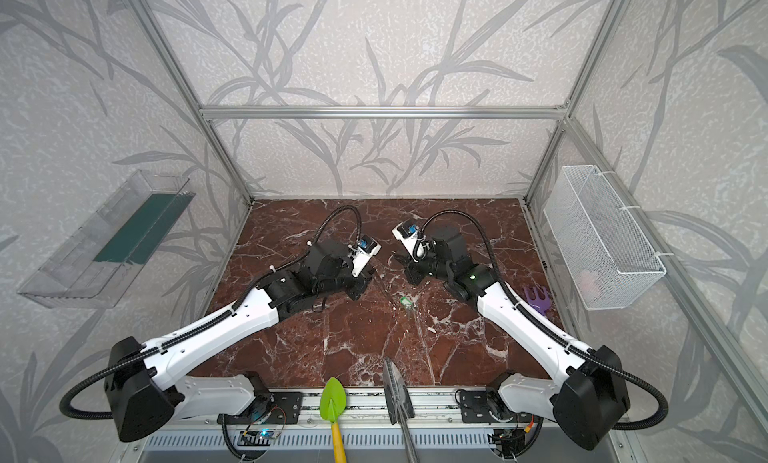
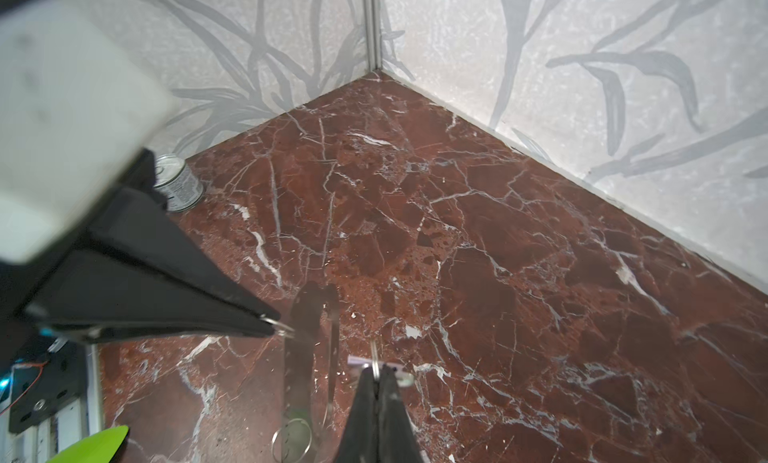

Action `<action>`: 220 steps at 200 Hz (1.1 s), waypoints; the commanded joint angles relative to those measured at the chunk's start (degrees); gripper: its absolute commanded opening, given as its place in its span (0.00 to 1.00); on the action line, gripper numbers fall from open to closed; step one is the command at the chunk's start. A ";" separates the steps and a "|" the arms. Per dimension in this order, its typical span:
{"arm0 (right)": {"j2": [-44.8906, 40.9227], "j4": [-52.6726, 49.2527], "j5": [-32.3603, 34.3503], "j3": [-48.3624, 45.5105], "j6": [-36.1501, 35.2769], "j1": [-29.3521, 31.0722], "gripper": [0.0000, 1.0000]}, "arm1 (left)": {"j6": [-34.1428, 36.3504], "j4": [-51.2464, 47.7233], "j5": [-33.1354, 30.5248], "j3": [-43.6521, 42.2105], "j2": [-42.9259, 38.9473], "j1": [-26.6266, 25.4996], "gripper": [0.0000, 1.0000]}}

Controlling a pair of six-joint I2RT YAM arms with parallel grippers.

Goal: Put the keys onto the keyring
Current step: 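Carry the lilac-tagged key toward the plate while the left gripper raises the plate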

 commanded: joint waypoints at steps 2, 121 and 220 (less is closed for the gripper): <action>-1.66 -3.71 -3.76 -0.49 -3.56 1.48 0.00 | 3.04 6.18 -1.08 -1.20 -3.74 -1.38 0.00; -4.74 -1.37 -9.00 -2.44 -4.18 2.56 0.00 | 5.05 5.50 -5.41 -0.59 -4.56 -4.96 0.00; -4.94 -0.61 -8.31 -2.18 -3.82 2.63 0.00 | 6.14 4.74 -5.42 0.02 -3.61 -6.40 0.00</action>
